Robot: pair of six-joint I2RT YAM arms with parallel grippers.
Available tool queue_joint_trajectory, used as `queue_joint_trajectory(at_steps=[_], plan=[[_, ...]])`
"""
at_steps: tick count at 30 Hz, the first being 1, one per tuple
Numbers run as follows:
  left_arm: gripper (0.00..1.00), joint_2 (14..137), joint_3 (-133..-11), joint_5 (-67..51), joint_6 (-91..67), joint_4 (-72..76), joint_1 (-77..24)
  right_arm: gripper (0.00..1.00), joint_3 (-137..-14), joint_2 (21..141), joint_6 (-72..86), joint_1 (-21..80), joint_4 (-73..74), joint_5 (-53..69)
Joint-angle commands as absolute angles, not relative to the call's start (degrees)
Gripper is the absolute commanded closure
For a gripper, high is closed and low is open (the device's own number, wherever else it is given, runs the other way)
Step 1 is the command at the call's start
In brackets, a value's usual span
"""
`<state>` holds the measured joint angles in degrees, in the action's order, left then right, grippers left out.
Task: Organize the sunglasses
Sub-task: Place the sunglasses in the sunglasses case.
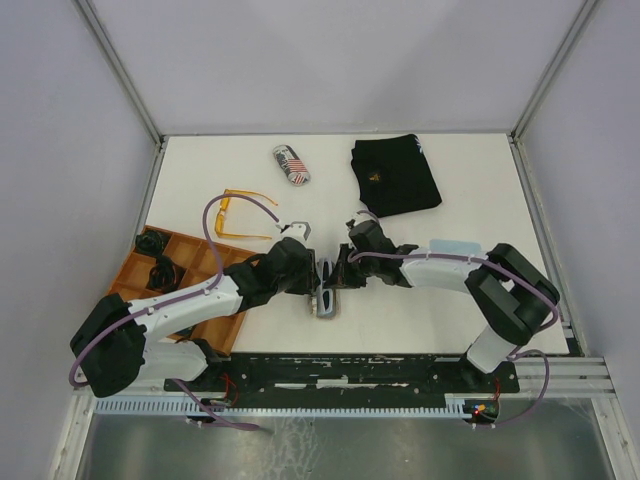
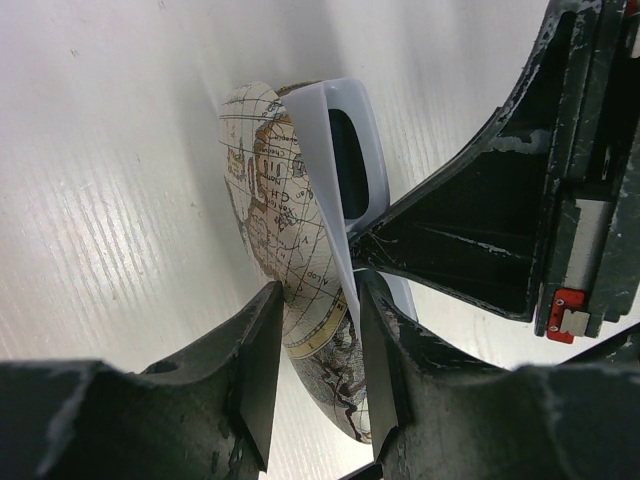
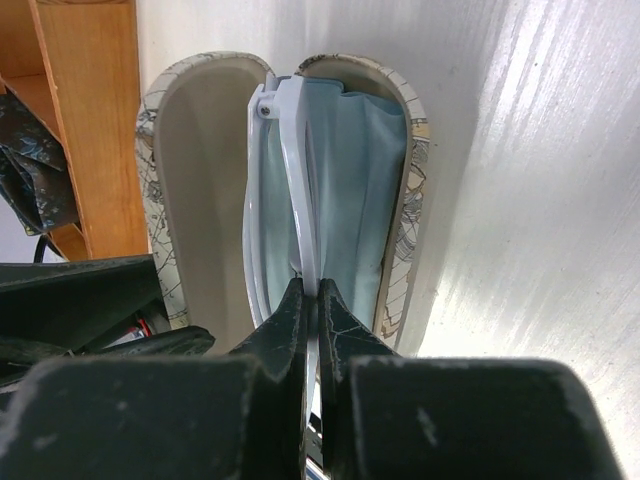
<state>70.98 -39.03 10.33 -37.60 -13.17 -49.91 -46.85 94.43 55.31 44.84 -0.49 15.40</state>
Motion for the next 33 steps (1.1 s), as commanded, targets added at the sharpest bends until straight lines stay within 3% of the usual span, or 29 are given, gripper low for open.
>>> queue_joint_trajectory(at_steps=[1, 22, 33], plan=[[0.57, 70.56, -40.17, 10.25, -39.01, -10.95, -50.15, 1.0, -49.52, 95.24, 55.55, 44.83, -3.22, 16.26], [0.57, 69.64, -39.64, 9.76, -39.05, -10.91, -50.16, 1.0, -50.54, 101.35, 55.75, 44.82, -5.97, 18.02], [0.57, 69.52, -39.3, 9.95, -38.94, -11.02, -50.18, 0.87, -52.97, 99.23, 51.53, 44.82, 0.06, 16.56]])
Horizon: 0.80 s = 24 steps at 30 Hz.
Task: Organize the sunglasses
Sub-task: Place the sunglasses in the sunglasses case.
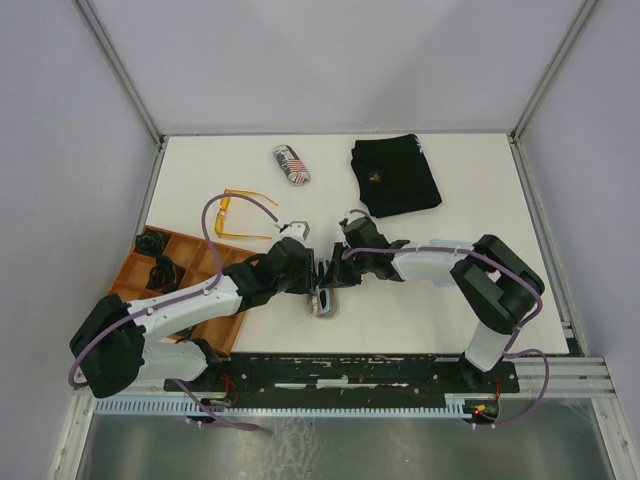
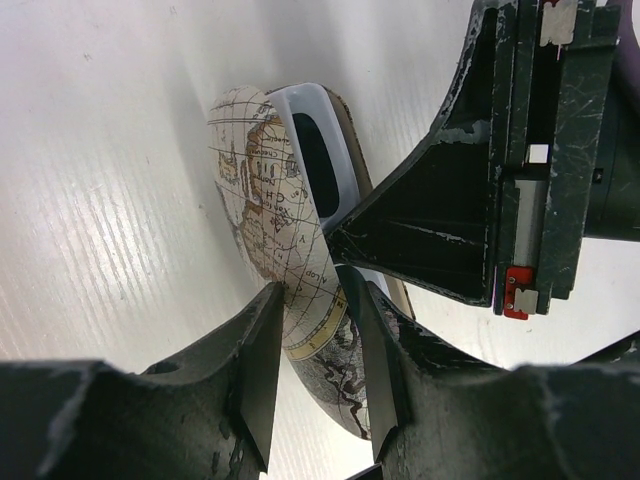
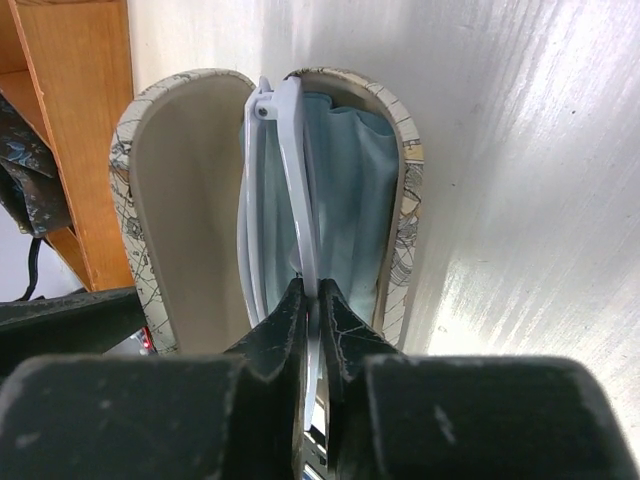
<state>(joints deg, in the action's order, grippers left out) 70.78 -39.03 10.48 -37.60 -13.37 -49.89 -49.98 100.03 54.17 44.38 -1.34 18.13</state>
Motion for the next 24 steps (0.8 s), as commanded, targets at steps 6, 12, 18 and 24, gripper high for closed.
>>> queue_joint_trajectory(at_steps=[6, 12, 18, 24], plan=[[0.57, 69.08, -39.05, 10.16, -39.11, -10.91, -50.17, 0.8, -54.45, 97.79, 49.5, 44.87, 3.88, 15.75], [0.57, 69.16, -38.94, 10.15, -39.11, -10.91, -50.17, 0.75, -54.93, 96.97, 48.91, 44.82, 5.45, 15.42], [0.57, 69.39, -39.02, 10.15, -38.95, -10.94, -50.17, 0.7, -55.19, 95.32, 48.01, 44.82, 7.65, 14.51], [0.57, 69.53, -39.25, 10.11, -38.99, -10.83, -50.16, 0.67, -55.58, 94.33, 46.86, 44.82, 9.46, 14.35]])
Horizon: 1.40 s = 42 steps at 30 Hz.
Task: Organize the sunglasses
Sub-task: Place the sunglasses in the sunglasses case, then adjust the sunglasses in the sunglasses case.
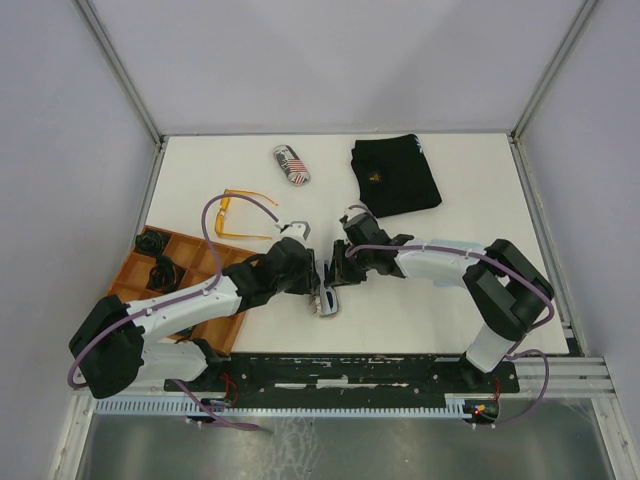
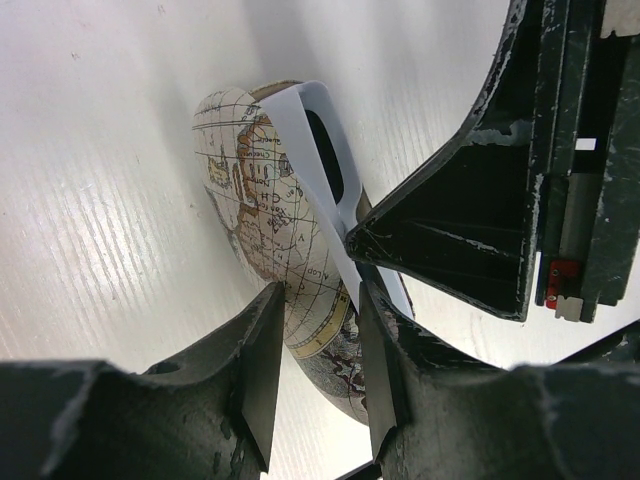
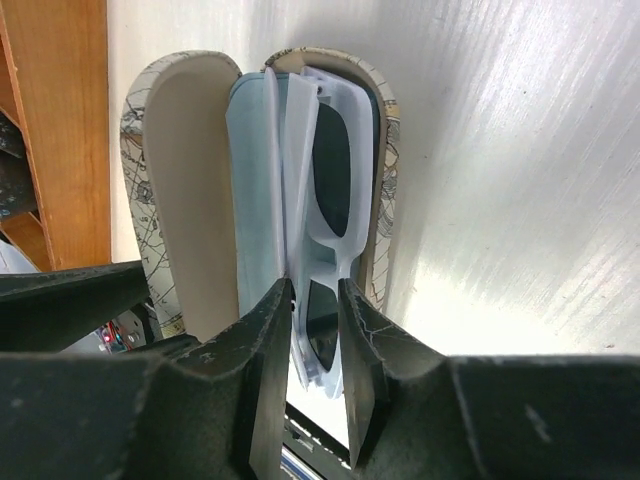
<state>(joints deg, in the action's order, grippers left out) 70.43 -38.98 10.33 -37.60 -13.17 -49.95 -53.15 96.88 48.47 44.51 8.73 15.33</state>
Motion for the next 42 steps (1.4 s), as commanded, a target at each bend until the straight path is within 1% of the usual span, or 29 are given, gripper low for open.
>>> queue_joint_trajectory(at_steps=[1, 9, 12, 15, 27, 34, 42], plan=[[0.57, 69.6, -39.28, 10.04, -38.94, -10.87, -50.14, 0.67, -55.77, 94.24, 46.61, 44.82, 9.89, 14.07], [0.57, 69.61, -39.37, 10.07, -38.85, -10.95, -50.16, 0.67, -56.5, 93.0, 43.57, 44.82, 14.03, 10.15], [0.57, 69.65, -39.29, 10.13, -38.94, -10.92, -50.11, 0.69, -56.5, 92.98, 42.93, 44.82, 14.5, 9.36], [0.57, 69.69, -39.29, 10.03, -38.95, -10.85, -50.08, 0.72, -56.64, 93.54, 42.88, 44.82, 14.26, 9.82], [0.57, 69.84, -39.29, 10.21, -38.76, -10.9, -50.09, 0.72, -57.53, 96.48, 42.78, 44.82, 13.21, 10.38], [0.58, 69.65, -39.12, 10.11, -38.76, -10.9, -50.14, 0.78, -57.35, 97.14, 42.56, 44.82, 13.1, 10.13], [0.58, 69.46, -38.94, 10.12, -38.94, -10.92, -50.16, 0.78, -57.3, 98.59, 42.54, 44.82, 12.45, 10.07]])
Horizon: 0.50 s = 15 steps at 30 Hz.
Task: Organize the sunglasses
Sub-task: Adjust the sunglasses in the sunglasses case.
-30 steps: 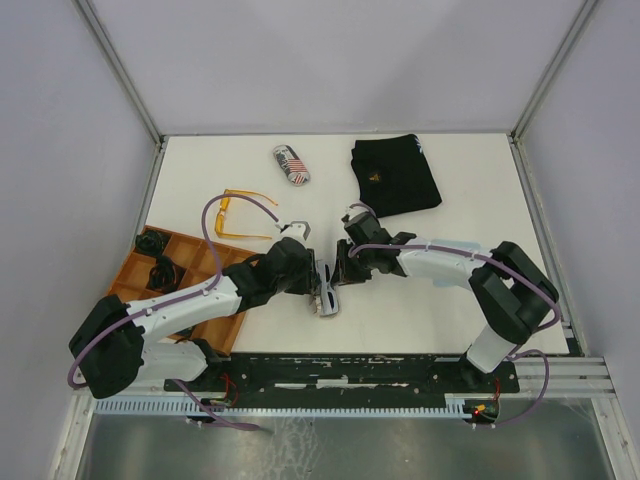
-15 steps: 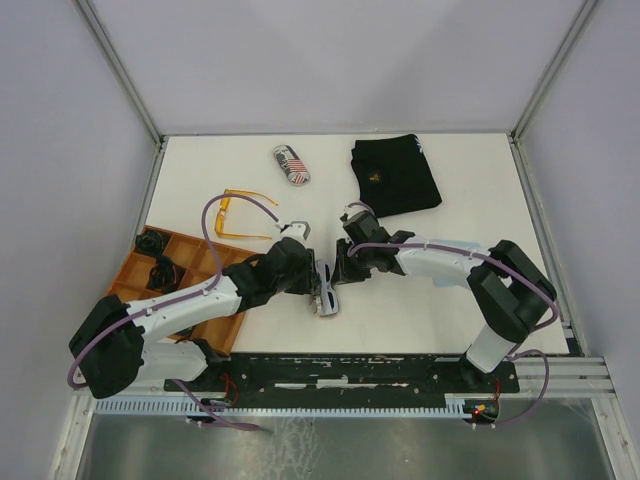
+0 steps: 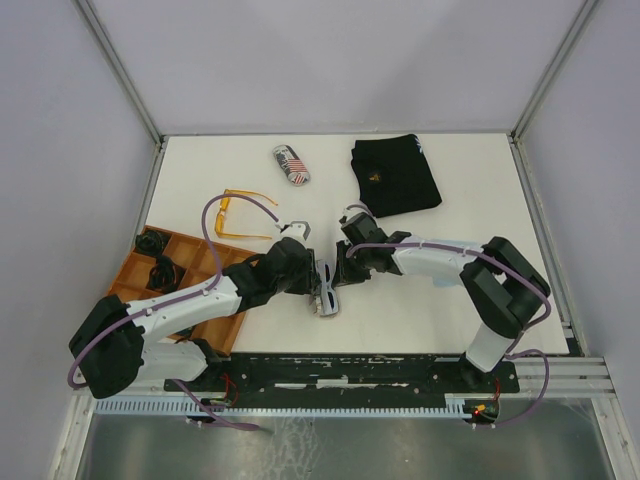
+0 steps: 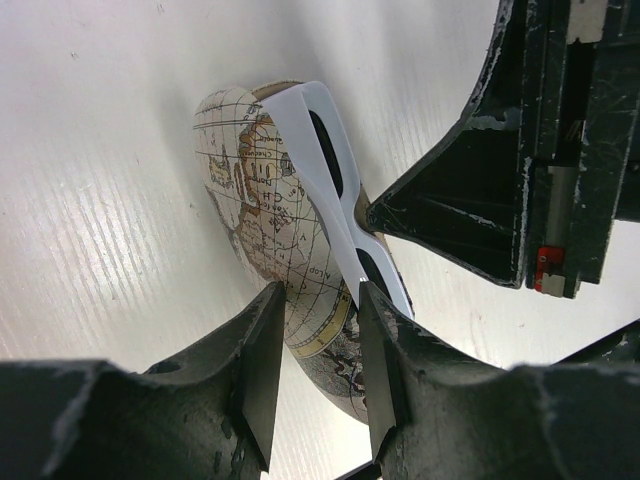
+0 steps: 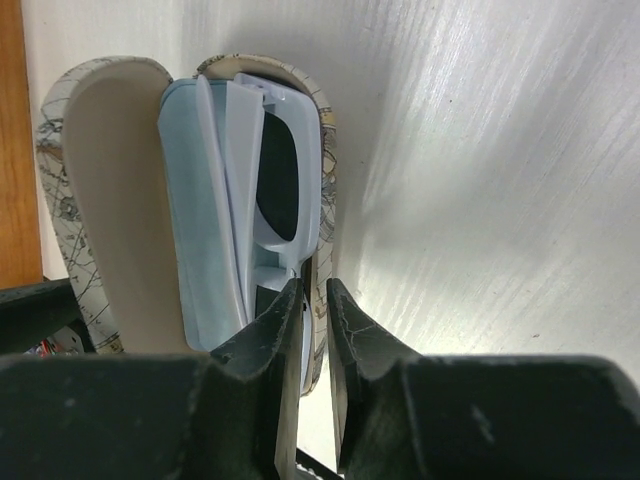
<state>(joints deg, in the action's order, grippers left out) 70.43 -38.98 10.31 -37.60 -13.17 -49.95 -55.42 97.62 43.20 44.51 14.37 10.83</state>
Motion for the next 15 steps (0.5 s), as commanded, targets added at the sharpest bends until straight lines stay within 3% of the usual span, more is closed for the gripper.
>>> queue_joint_trajectory(at_steps=[1, 15], plan=[[0.58, 69.39, -38.94, 10.12, -38.94, -10.93, -50.11, 0.78, -57.38, 98.73, 42.59, 44.82, 12.33, 10.08], [0.58, 69.98, -39.2, 10.03, -38.8, -10.81, -50.17, 0.77, -58.33, 100.87, 42.24, 45.38, 12.58, 10.3]])
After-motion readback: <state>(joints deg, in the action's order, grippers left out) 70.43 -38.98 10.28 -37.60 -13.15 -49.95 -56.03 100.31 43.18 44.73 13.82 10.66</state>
